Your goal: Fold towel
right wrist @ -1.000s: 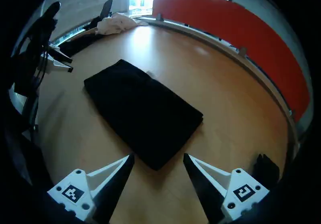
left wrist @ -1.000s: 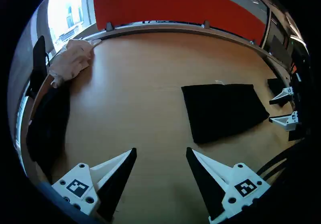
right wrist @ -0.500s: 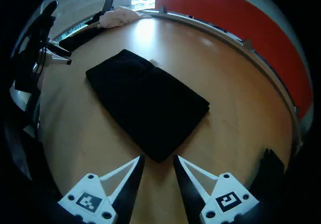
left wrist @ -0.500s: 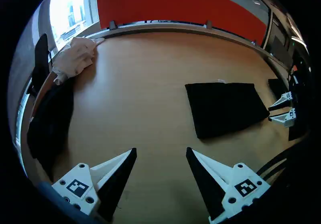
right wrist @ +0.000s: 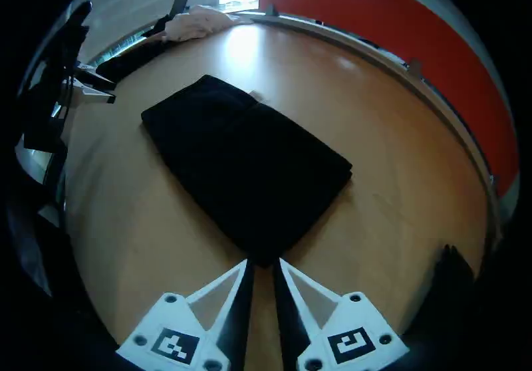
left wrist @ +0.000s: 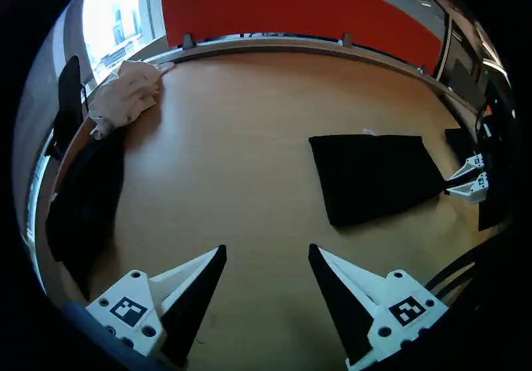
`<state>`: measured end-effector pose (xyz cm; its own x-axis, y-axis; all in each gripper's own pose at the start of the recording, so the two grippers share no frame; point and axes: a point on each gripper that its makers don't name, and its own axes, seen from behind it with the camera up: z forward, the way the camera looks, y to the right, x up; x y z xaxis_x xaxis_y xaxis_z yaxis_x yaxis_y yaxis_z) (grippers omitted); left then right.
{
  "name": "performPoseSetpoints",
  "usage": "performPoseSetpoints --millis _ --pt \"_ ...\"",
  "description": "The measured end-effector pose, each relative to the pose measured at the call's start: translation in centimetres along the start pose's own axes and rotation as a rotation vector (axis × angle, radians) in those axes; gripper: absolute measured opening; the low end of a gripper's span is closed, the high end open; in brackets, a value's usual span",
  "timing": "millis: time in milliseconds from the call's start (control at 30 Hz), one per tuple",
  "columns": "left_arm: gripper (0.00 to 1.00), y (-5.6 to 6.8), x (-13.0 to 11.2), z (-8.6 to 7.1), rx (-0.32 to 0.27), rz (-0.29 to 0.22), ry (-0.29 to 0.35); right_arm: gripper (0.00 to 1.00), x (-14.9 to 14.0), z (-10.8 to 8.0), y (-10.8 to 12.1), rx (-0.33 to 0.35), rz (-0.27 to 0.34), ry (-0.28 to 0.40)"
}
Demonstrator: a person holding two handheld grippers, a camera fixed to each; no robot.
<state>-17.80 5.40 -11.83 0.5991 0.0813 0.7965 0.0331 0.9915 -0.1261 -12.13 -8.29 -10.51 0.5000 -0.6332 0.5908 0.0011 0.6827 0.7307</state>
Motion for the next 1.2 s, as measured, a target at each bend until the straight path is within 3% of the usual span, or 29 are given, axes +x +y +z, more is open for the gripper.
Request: performPoseSetpoints --millis 100,400,900,1200 --pt "0.91 -0.1 -0.1 0.0 0.001 -0.001 0.000 0.06 0.1 0.0 0.0 -0.001 0.003 0.005" --pt "0.91 -0.4 -0.1 -0.1 0.005 -0.003 0.001 0.05 1.3 -0.7 0.1 -0.010 -0.001 0.026" --pt "0.91 -0.7 0.5 -0.4 0.009 0.001 0.011 0.05 9.0 -4.5 0.1 -0.055 -0.061 0.162" --pt "0.91 -0.6 0.8 -0.6 0.007 0.003 0.017 0.05 11.4 -6.7 1.1 -0.092 -0.099 0.209"
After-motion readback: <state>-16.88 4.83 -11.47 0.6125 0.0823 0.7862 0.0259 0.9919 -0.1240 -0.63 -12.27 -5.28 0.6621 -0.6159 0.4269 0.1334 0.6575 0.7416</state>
